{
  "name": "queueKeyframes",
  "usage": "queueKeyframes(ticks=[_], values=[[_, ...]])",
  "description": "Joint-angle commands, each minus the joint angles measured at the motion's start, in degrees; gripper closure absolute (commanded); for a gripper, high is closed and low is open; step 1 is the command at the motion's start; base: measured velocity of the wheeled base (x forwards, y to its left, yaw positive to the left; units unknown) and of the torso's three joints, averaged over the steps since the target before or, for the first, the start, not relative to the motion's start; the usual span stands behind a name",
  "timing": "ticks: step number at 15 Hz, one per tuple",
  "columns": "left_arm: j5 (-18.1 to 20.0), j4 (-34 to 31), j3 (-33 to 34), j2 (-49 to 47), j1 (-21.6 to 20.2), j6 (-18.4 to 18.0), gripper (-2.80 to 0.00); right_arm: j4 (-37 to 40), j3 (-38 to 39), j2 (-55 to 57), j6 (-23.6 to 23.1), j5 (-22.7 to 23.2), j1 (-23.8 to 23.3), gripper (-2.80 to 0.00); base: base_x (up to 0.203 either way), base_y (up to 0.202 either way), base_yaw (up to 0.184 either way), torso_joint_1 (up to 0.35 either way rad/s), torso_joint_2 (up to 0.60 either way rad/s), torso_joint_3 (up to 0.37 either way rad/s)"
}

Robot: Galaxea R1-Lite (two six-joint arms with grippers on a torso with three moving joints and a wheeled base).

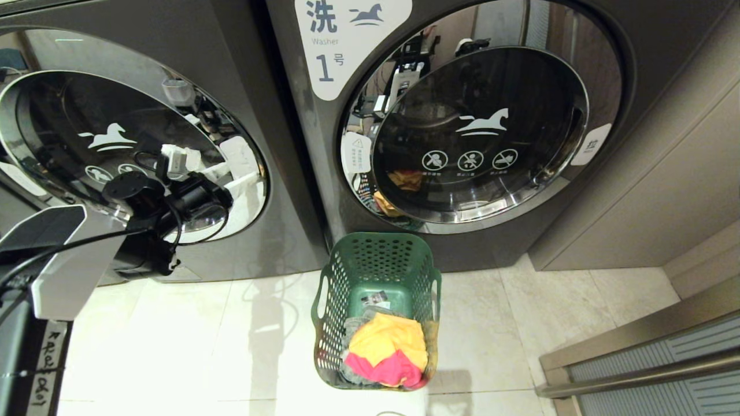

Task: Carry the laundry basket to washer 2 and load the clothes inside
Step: Open the lid of the washing machine

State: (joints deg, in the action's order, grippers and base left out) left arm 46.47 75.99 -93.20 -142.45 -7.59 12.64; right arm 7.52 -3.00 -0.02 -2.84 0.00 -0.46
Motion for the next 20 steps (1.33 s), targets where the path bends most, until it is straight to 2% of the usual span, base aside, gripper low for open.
queueKeyframes(ticks=[1, 9, 11, 15, 20], values=[[1.08, 1.91, 2.96, 1.81, 0.12, -0.64, -2.8, 0.04, 0.01, 0.02, -0.06, 0.0, 0.02, 0.0, 0.0, 0.0, 0.0, 0.0, 0.0, 0.0], [1.43, 3.2, 3.23, 2.29, 0.12, -0.52, -2.8, 0.04, 0.01, 0.02, -0.06, 0.0, 0.02, 0.0, 0.0, 0.0, 0.0, 0.0, 0.0, 0.0], [2.84, 3.2, 3.08, 1.96, 0.12, -0.42, -2.8, 0.04, 0.01, 0.02, -0.06, 0.0, 0.02, 0.0, 0.0, 0.0, 0.0, 0.0, 0.0, 0.0], [5.01, 3.11, -0.8, 0.38, 0.29, 0.5, -2.8, 0.04, 0.01, 0.02, -0.06, 0.0, 0.02, 0.0, 0.0, 0.0, 0.0, 0.0, 0.0, 0.0], [5.12, 3.11, -4.0, -1.69, 0.3, 0.98, -2.8, 0.04, 0.01, 0.02, -0.06, 0.0, 0.02, 0.0, 0.0, 0.0, 0.0, 0.0, 0.0, 0.0]])
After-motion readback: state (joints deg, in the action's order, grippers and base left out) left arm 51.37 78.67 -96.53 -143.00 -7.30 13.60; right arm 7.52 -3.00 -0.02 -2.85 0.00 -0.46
